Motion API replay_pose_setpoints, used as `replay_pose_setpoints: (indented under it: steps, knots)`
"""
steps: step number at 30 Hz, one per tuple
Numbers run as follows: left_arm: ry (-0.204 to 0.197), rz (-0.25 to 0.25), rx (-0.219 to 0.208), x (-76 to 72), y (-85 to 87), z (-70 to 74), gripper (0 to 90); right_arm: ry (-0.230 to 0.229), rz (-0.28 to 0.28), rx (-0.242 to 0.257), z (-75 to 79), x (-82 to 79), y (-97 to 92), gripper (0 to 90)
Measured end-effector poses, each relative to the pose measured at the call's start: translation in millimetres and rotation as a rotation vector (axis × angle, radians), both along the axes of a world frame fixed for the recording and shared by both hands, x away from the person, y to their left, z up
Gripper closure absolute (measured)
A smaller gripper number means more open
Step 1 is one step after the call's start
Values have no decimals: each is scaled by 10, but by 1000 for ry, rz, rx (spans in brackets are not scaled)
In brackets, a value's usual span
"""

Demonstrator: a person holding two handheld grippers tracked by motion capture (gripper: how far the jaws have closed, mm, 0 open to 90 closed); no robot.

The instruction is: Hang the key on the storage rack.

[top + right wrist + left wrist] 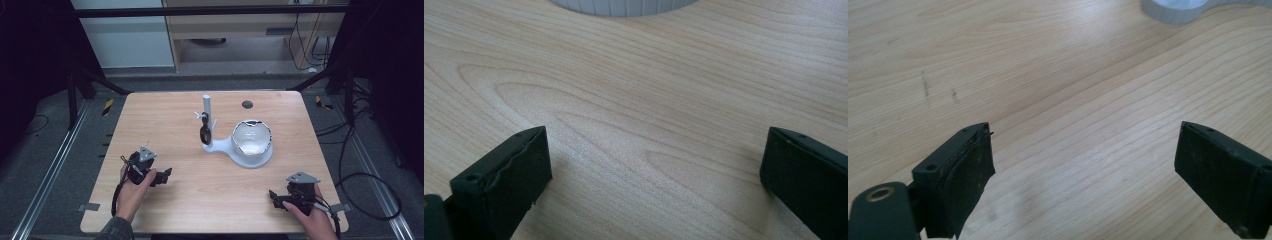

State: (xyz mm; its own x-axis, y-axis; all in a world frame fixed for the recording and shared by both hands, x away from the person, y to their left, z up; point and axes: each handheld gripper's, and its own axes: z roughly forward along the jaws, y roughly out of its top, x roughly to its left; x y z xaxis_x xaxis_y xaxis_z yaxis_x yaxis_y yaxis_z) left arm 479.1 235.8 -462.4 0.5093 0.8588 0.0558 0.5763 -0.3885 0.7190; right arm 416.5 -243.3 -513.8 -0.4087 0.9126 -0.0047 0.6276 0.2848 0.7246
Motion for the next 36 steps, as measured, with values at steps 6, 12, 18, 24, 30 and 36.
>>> replay_pose_setpoints:
  steps: [6, 12, 18, 24, 30, 36]
  knots:
    - [8, 38, 3, 5, 155, -77, 84, 0, 0, 0, 0, 0, 0, 4]
    - [5, 60, 9, -12, 285, -172, 84, 0, 0, 0, 0, 0, 0, 4]
    - [-12, 60, 23, -25, 350, -237, 92, 0, 0, 0, 0, 0, 0, 4]
    - [-47, 47, 28, -23, 349, -281, 86, 0, 0, 0, 0, 0, 0, 4]
    - [-59, 58, 16, 15, 355, -330, 82, 0, 0, 0, 0, 0, 0, 4]
    - [-50, 65, 16, 50, 346, -391, 81, 3, -1, 4, 3, -2, 2, 4]
